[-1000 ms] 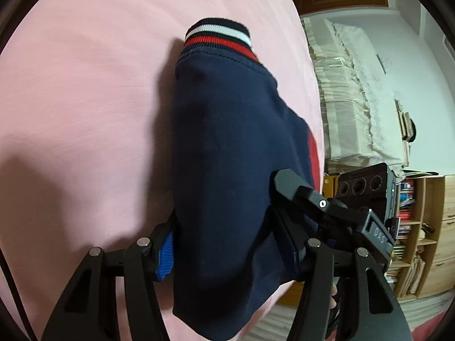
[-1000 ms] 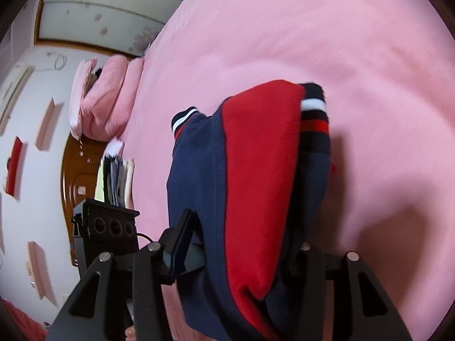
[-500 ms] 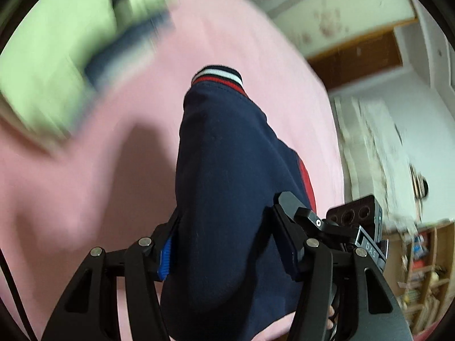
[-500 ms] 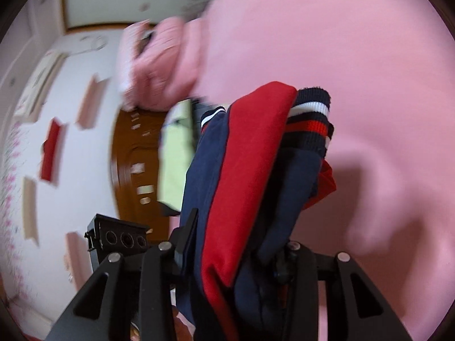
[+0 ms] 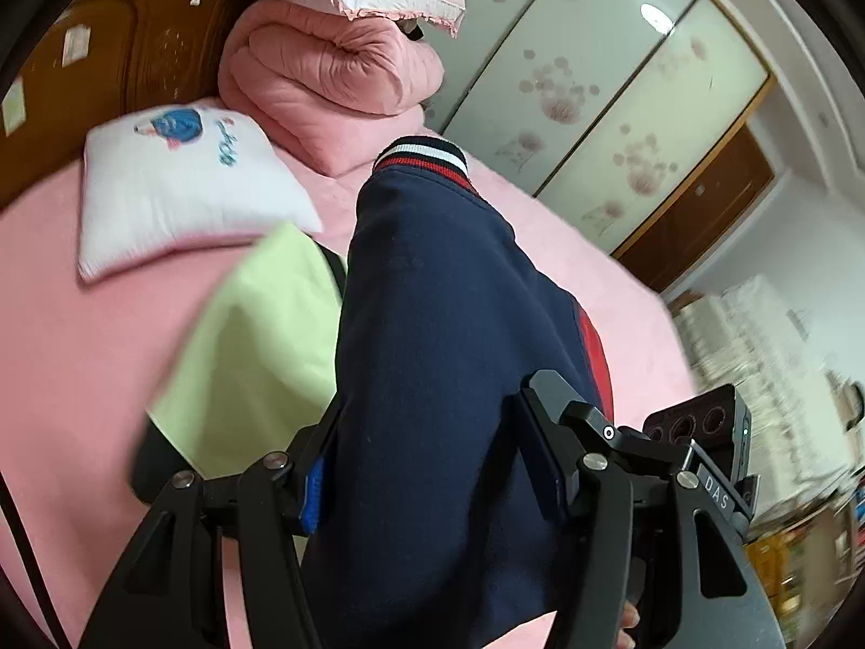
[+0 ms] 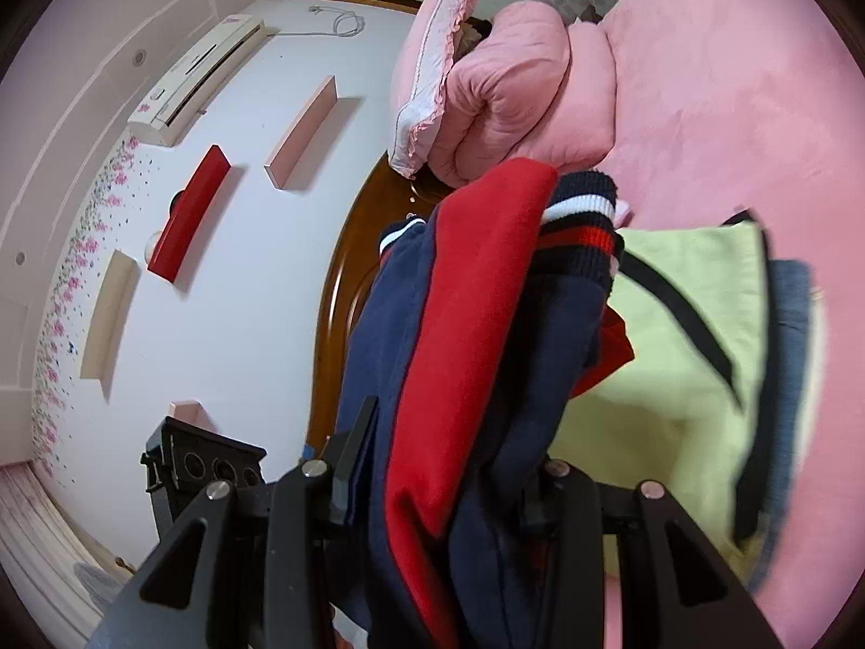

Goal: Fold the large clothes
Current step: 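Carry the folded jacket onto the clothes stack and release it with both tools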

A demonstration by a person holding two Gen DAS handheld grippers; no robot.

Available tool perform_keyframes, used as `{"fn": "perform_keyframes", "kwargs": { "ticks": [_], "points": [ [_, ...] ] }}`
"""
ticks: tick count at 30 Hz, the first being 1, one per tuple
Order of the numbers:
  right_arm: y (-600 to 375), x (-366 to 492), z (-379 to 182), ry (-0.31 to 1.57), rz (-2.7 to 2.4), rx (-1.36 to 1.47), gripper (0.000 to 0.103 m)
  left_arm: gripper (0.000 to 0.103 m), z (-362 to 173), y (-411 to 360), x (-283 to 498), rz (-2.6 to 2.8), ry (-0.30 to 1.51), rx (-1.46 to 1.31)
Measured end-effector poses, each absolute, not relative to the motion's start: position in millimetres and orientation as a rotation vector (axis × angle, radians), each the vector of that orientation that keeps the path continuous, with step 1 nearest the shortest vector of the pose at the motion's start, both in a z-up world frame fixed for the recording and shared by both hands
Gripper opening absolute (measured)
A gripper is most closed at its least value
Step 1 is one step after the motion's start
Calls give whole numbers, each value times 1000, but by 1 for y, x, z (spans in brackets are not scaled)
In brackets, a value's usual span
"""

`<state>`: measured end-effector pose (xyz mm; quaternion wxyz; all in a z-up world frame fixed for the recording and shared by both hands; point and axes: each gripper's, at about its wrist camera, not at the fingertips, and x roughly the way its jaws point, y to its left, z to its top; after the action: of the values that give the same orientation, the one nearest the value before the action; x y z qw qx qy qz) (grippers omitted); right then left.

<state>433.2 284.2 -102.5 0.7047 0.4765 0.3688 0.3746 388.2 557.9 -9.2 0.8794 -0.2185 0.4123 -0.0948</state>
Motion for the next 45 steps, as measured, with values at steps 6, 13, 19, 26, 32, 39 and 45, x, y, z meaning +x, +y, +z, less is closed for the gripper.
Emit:
{"fn": "perform_keyframes", "kwargs": {
  "ticks": [6, 13, 19, 26, 32, 39, 45],
  "points": [
    [313, 451, -174, 776, 765, 1110, 39, 59, -93, 596, 428, -253, 882, -404],
    [320, 445, -269, 809, 602, 1012, 36, 45, -177, 603, 439, -218, 863, -338],
    [319, 448, -271, 845, 618, 1024, 37, 46, -183, 603, 442, -206, 844, -330],
    [309, 453, -277, 917, 735, 1081, 40, 55, -187, 582, 390, -45, 668, -350],
    [254, 395, -254, 870, 751, 896, 84, 95, -184, 529, 341, 199, 662, -290],
    [150, 297, -264, 1013, 484, 729, 84, 101, -212, 478, 260, 549, 869, -421],
    [12, 184, -242, 1138, 157, 651, 86, 99, -214, 408, 158, 561, 1066, -734]
  ]
}}
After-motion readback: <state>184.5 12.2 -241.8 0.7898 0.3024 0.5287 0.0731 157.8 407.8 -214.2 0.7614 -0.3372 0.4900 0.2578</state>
